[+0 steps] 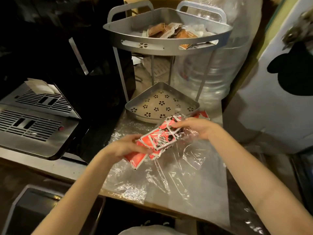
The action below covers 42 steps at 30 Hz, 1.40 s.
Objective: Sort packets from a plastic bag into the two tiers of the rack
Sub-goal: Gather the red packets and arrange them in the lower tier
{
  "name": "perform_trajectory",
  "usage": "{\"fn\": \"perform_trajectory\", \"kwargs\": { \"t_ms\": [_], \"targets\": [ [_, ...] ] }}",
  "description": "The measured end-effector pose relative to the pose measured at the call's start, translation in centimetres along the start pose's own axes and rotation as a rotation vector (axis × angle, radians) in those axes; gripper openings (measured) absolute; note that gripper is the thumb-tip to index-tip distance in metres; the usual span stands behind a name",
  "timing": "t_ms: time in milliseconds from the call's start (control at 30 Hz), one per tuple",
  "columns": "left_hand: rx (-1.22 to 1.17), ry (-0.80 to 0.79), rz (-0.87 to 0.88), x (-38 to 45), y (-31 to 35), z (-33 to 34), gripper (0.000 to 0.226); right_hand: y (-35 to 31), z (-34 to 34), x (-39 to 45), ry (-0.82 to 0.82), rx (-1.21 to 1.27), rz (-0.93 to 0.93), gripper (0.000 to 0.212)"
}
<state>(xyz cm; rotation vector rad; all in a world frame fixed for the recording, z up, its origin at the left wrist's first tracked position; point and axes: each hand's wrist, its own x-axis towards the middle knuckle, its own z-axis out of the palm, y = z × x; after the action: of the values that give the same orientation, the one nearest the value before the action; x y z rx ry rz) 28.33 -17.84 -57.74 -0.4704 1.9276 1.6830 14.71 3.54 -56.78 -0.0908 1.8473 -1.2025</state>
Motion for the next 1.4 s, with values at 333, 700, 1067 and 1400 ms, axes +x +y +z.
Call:
{"fn": "perform_trajectory", "kwargs": {
  "t_ms": [333, 700, 1067, 1400],
  "targets": [
    [-0.369, -0.216, 0.02, 2.6, 1.8, -2.8, 0.074, 2.0, 0.9, -0.8, -0.03, 0.333, 0.01, 0.009],
    [-0.54, -0.142, 0.053, 4.0, 4.4, 1.9, 0.021, 1.3, 0.5, -2.3, 0.182, 0.52, -0.142, 0.018],
    [-0.052, -0.041, 0.372, 2.7, 9.7, 0.0, 0.041, -2.4, -0.7, -4.4, 0.255, 0.287, -0.501, 0.037],
    [0.387, 0.06, 0.998, -3.4, 16.6, -1.9, 0.045, -7.6, -0.8, -6.9, 0.246, 0.268, -1.081, 0.033]
  ]
}}
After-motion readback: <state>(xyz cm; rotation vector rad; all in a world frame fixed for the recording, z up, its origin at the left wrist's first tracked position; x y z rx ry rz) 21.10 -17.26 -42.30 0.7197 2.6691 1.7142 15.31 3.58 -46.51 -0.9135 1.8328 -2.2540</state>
